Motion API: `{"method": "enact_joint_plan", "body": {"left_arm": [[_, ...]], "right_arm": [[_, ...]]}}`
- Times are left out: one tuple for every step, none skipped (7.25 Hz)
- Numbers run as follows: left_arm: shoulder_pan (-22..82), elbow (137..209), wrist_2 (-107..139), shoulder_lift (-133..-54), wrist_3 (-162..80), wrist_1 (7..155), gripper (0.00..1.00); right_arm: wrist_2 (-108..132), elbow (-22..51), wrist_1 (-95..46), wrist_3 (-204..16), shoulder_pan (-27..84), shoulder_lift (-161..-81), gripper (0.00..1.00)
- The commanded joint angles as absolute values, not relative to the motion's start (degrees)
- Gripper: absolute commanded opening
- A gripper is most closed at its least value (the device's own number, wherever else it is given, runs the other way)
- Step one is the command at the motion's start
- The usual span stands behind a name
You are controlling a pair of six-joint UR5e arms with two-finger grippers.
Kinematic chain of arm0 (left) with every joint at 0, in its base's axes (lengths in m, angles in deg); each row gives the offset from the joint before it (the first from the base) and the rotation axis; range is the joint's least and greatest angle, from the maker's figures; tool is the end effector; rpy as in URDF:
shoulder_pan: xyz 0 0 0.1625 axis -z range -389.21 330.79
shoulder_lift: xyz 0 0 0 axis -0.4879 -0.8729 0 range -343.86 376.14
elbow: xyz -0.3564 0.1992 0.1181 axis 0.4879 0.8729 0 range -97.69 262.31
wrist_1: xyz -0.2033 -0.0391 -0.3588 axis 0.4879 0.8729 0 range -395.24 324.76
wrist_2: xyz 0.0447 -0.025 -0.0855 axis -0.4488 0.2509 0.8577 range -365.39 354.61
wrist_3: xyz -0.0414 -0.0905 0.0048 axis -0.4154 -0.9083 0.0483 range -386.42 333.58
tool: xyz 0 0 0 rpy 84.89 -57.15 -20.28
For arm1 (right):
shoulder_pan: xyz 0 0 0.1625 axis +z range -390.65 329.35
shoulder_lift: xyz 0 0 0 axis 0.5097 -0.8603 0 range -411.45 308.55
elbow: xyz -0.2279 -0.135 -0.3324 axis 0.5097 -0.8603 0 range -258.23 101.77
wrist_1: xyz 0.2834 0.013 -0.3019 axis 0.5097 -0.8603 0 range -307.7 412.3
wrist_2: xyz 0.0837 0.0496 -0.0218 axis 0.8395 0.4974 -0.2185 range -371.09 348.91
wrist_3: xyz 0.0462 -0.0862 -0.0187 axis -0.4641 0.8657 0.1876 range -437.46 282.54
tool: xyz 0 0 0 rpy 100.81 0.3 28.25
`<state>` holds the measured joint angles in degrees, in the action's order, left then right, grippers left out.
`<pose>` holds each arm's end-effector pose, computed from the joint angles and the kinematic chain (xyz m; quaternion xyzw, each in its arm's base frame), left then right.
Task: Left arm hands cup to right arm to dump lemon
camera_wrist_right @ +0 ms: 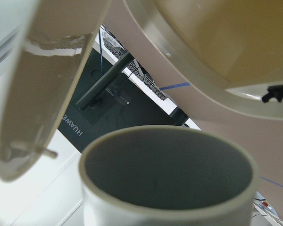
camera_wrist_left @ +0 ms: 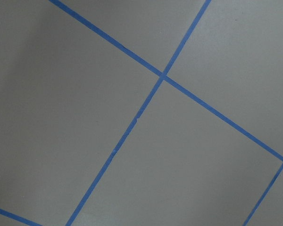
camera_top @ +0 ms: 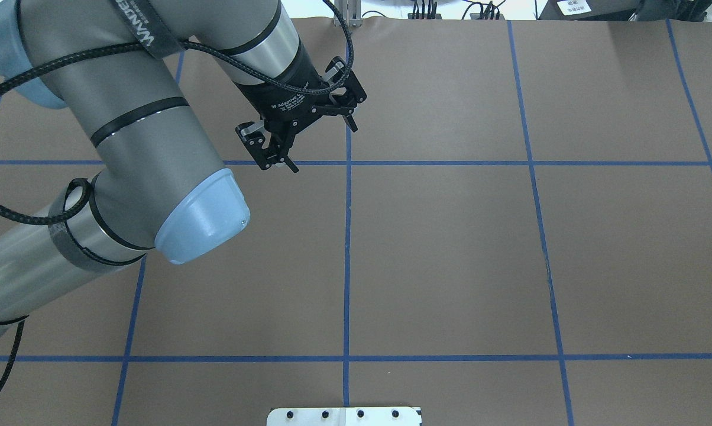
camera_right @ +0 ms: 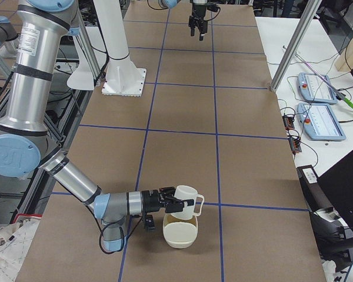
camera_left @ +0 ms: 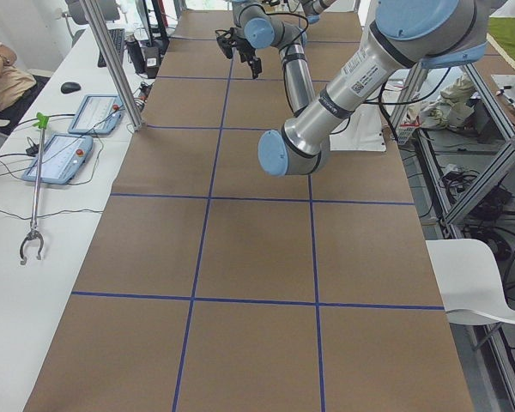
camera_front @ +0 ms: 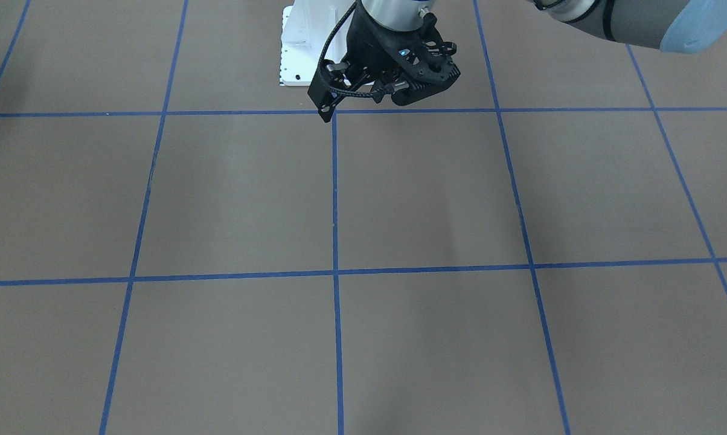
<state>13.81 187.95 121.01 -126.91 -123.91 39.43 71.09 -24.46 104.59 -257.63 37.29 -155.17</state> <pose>0.3925 -0.4677 0.0206 -0.1357 0.4913 -0.2353 0.8276 0.0436 -0.2832 0.7720 -0.0924 -0.7153 0.6877 0.0828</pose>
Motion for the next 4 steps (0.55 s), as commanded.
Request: {"method": "enact_joint_plan", "body": {"left_arm": [[13.86, 188.05, 120.91, -126.86, -123.89, 39.38, 1.00], [13.69, 187.96, 120.91, -126.86, -123.89, 39.47, 1.00], [13.60, 187.96, 120.47, -126.86, -123.89, 39.47, 1.00], [13.34, 187.96, 120.38, -126.77, -123.89, 39.47, 1.00]], "right_arm": [[71.09, -24.61, 104.59, -261.49, 37.56, -155.16, 0.07], [71.09, -24.61, 104.68, -261.50, 37.56, -155.25, 0.07], [71.27, -22.96, 104.42, -260.63, 37.56, -155.77, 0.07], [71.44, -20.77, 102.68, -260.10, 37.56, -155.86, 0.07]]}}
